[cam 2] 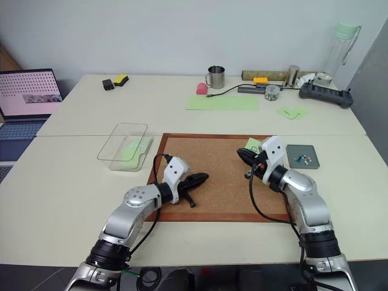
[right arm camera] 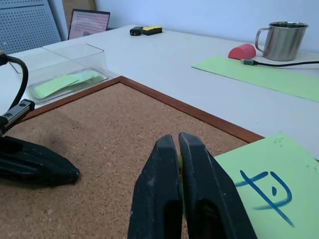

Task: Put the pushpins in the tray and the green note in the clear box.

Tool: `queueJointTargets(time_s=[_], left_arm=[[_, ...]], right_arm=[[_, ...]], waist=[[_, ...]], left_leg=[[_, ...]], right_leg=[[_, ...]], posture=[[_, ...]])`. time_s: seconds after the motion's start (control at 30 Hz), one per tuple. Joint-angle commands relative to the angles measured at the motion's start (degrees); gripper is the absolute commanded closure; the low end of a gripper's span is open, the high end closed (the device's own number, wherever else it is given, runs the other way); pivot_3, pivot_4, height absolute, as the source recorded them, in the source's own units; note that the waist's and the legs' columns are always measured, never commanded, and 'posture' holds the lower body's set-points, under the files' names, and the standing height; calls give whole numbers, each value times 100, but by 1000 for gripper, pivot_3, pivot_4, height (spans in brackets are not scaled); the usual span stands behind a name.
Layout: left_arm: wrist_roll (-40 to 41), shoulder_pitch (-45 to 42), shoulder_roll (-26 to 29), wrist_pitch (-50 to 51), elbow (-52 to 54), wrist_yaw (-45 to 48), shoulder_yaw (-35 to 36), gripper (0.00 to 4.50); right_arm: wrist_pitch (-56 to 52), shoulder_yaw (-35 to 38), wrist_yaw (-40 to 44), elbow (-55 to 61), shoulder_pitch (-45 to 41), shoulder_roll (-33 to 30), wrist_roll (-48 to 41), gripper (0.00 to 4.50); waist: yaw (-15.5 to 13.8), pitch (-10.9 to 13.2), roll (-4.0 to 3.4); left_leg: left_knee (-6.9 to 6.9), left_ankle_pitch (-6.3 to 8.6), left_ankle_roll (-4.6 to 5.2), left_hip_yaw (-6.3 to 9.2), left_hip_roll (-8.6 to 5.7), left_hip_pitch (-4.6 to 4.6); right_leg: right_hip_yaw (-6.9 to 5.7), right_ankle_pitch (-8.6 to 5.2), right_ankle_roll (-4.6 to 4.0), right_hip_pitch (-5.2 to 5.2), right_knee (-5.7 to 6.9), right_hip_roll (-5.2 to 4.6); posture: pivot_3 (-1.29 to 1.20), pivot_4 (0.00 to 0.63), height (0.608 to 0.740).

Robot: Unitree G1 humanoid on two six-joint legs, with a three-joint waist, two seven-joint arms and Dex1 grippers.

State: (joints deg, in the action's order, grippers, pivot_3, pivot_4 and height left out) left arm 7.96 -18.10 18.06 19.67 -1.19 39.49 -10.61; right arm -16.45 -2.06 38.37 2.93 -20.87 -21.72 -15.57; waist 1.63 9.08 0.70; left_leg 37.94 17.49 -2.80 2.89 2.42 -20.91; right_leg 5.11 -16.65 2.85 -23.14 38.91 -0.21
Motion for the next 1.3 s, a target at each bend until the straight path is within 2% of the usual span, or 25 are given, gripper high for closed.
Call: queueJointTargets(time_s=[0.03, 0.17, 0.3, 0.53, 0.67, 0.9, 1.3], left_arm=[[370, -23, -197, 422, -124, 47, 138, 4196], [966, -110, -342, 916, 70, 205, 445, 3603], [1705, -296, -465, 1579, 243, 322, 829, 2652], [2781, -614, -652, 2708, 438, 210, 1289, 1350], [3458, -723, -814, 3299, 579, 117, 1578, 1350], [3741, -782, -1013, 3498, 595, -209, 1683, 1350], [3815, -808, -1024, 3399, 525, -236, 1540, 1350]], right_arm=[[644, -420, 357, 380, 101, -387, 521, 4500], [1052, -636, 568, 394, 142, -614, 790, 4500], [1575, -821, 867, 395, 162, -897, 1054, 4500], [2346, -1101, 1262, 304, 73, -1160, 1347, 4500], [2638, -1197, 1310, 292, 21, -1157, 1481, 4500], [2976, -1373, 1374, 348, -126, -1091, 1648, 4500], [3214, -1508, 1352, 335, -404, -883, 1769, 4500]], waist=[[-11, 0, 0], [1, 1, 2], [-1, 3, 5], [18, 7, 12], [17, 10, 17], [14, 10, 17], [6, 11, 17]], left_leg=[[0, 0, 0, 0, -2, 0], [0, 0, 0, 1, -1, 0], [2, 0, 0, 1, -2, -2], [2, -1, -1, 3, 0, -2], [3, -1, -1, 4, 0, -3], [4, -3, -6, 5, 0, -2], [4, -14, -25, 4, 1, -2]], right_leg=[[0, 0, 0, 0, 0, -2], [-2, 0, 0, 0, 1, -1], [-2, 0, 0, 0, 0, -1], [-3, 0, 0, -1, 1, 2], [-3, 0, 0, -1, 1, 1], [-2, 0, 0, -2, 1, 1], [-1, 0, 0, -1, 1, 1]], posture=[[0, 150, 740], [0, 150, 740], [0, 150, 740], [0, 150, 740], [0, 150, 740], [0, 150, 740], [0, 150, 740]])
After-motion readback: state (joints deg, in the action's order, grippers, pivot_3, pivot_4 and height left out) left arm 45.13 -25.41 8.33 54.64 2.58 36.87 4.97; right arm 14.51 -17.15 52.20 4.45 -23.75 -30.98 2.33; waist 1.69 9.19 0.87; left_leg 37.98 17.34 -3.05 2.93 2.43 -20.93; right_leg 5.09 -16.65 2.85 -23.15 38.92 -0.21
